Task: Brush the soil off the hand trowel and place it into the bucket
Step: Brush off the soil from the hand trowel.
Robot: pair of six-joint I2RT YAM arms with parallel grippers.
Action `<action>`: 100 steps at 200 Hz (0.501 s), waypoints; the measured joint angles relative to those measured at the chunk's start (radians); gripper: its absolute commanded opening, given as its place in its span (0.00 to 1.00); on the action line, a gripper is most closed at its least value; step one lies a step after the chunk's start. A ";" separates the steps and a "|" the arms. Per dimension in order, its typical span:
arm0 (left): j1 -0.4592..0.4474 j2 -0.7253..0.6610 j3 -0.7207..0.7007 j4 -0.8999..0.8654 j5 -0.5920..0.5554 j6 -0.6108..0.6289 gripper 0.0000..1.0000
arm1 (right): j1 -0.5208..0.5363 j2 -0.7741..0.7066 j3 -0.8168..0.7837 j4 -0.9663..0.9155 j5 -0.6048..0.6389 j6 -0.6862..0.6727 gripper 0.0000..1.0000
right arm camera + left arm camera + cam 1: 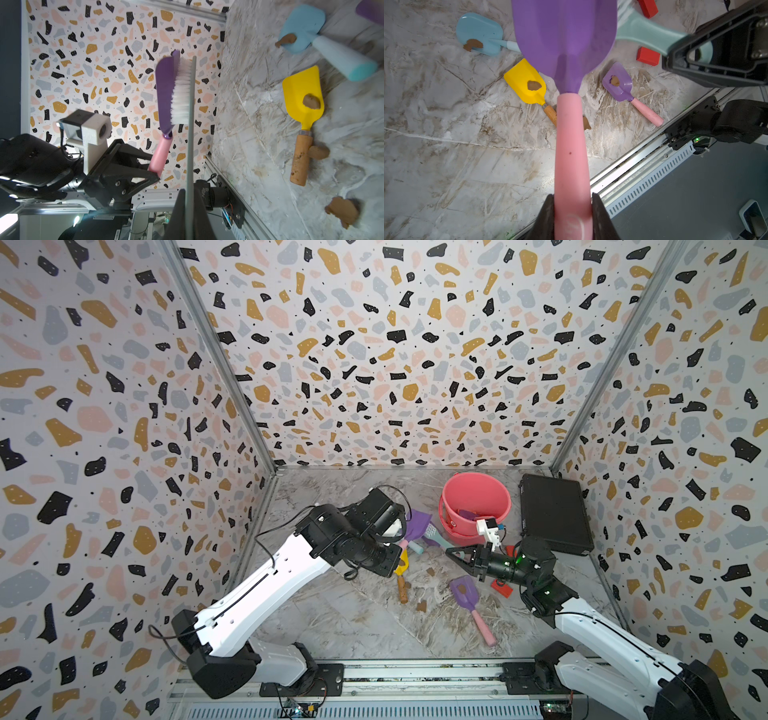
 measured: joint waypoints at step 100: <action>0.000 -0.045 -0.036 -0.049 0.082 0.064 0.00 | -0.139 -0.165 0.140 -0.402 0.037 -0.303 0.00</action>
